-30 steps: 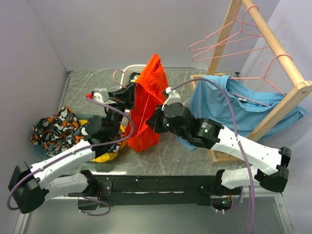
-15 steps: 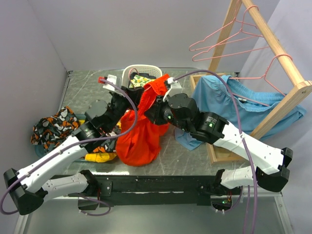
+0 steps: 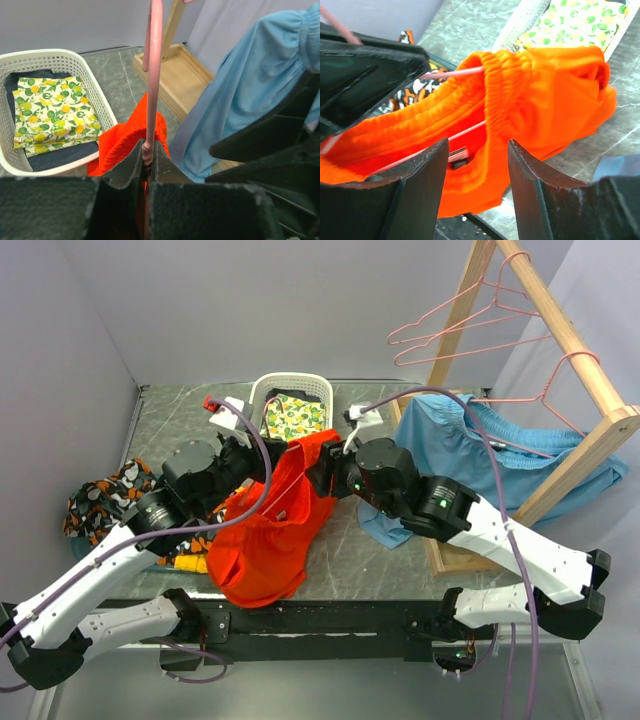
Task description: Place the shorts on the hanger
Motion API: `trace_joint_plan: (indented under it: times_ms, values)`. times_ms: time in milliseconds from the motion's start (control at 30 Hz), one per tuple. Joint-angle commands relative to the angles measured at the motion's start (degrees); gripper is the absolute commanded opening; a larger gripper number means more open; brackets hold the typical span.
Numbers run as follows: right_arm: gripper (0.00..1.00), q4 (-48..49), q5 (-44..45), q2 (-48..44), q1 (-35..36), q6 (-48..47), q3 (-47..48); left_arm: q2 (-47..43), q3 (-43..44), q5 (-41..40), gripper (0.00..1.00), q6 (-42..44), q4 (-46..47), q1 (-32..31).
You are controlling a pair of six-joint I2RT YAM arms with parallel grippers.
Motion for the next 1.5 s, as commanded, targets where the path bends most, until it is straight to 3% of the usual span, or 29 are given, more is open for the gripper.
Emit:
trace_joint_plan:
  times_ms: [0,200,300,333,433,600,700,733,800,833,933,1033,1200,1467]
  values:
    - [0.55,1.3,0.9,3.9,0.5,-3.8,0.3,-2.5,2.6,2.4,0.01,-0.9,0.3,0.2]
    - [0.51,1.8,1.8,9.1,0.5,-4.3,1.3,-2.9,2.8,3.2,0.01,-0.5,-0.6,0.1]
    - [0.26,-2.5,6.9,11.8,-1.0,-3.2,5.9,-3.6,2.4,3.2,0.01,-0.4,-1.2,0.2]
    - [0.12,-3.7,7.3,12.0,-2.2,-2.9,7.9,-3.9,1.9,3.4,0.01,-0.3,-1.1,0.2]
    - [0.03,-4.7,4.1,10.7,-8.6,-2.6,9.7,-4.8,0.9,4.6,0.01,-0.2,-1.3,0.1]
    - [0.06,-6.1,2.2,11.4,-9.9,-2.7,13.1,-4.4,-0.1,7.6,0.01,-0.1,-0.9,0.2]
    - [0.22,-6.1,-0.2,11.7,-9.6,-2.2,12.1,-4.4,-0.9,8.7,0.01,0.0,0.0,0.1]
    - [0.35,-5.9,-0.7,10.5,-9.1,-2.2,11.3,-4.5,-1.0,8.5,0.01,0.0,0.4,0.1]
    - [0.51,-4.3,-1.3,7.1,-8.1,-1.9,9.0,-4.8,-1.7,7.7,0.01,-0.2,0.8,0.1]
    - [0.54,-3.9,-1.6,5.9,-7.6,-2.0,8.6,-4.9,-1.9,6.7,0.01,-0.3,1.3,0.2]
    - [0.56,-1.1,-3.4,1.4,-6.0,-1.0,7.9,-5.0,-2.6,6.3,0.01,-0.9,2.1,0.1]
    - [0.52,5.9,-9.1,-1.8,-5.7,1.6,6.3,-4.7,-3.2,6.4,0.01,-1.6,3.0,0.2]
    - [0.48,13.6,-16.0,0.0,-5.1,8.5,6.7,-4.4,-3.6,5.3,0.01,-1.6,4.7,0.1]
    - [0.47,16.0,-12.1,-1.0,1.1,12.7,2.6,-2.4,-0.6,-1.8,0.01,-2.3,7.4,0.1]
